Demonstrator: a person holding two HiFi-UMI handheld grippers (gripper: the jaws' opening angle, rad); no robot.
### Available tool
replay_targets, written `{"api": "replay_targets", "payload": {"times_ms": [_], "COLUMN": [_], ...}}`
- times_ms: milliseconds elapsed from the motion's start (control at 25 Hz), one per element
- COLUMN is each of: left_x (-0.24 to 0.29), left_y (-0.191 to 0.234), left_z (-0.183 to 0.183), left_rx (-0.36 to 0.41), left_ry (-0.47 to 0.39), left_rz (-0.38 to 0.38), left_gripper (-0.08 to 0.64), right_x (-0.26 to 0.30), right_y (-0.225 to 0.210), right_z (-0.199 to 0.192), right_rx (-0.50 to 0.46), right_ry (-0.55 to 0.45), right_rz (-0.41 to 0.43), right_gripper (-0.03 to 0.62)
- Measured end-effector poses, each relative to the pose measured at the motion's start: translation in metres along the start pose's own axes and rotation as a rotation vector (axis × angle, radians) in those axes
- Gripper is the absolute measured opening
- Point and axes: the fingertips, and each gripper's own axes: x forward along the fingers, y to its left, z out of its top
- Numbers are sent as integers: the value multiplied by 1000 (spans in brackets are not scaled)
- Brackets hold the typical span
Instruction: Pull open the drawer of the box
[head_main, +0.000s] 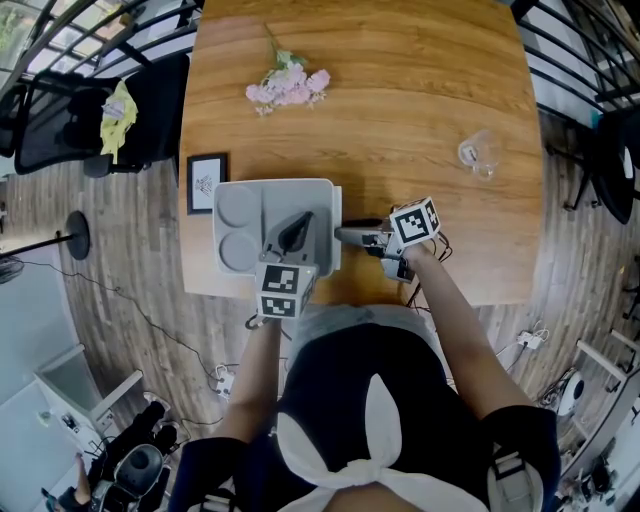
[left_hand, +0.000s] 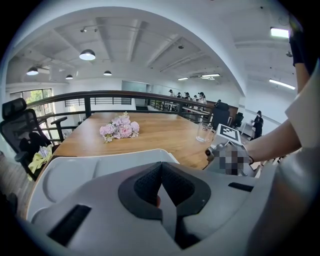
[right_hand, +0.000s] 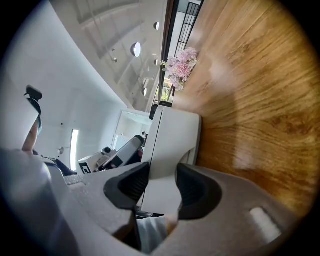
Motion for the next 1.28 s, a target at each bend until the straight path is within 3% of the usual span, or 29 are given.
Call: {"api": "replay_targets", "payload": {"times_ms": [280,880,1280], "left_x": [2,-1,-1], "left_y": [-2,3,5], "left_z": [1,3,1], "left_rx": [21,-24,-23], "left_ry": [2,0,7], "left_rz": [2,18,18], "left_gripper": [17,17,17], "right_x": [0,-23,-34], "right_y": [2,0,-3], "right_z": [-1,-7,-7], "right_rx": [31,61,33], "right_ry": [11,7,-6], "right_rz": [-13,-38,-70], "right_gripper": [166,166,167]}}
